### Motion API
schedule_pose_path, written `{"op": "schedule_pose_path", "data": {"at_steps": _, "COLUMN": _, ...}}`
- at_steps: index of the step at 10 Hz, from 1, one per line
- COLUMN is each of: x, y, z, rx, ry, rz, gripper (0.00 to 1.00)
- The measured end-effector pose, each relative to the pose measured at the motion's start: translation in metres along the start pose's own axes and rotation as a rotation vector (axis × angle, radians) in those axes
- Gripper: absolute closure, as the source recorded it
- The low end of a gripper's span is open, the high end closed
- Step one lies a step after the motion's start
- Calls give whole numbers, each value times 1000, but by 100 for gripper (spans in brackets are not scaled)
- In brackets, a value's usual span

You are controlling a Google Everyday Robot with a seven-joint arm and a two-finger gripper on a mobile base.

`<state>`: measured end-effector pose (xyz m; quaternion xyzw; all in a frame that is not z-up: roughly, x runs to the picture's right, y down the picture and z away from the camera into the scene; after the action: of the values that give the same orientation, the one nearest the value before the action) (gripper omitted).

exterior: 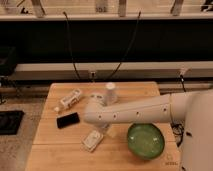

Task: Place the white sponge in the ceramic bowl

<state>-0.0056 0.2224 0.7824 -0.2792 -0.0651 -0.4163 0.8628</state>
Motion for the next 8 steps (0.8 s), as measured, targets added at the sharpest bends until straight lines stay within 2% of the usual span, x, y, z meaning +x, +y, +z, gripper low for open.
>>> {"op": "schedule_pose_path", "data": {"at_steps": 8, "x": -25, "y": -15, "z": 22, "rx": -5, "ry": -20, "rz": -135, "gripper": 20}}
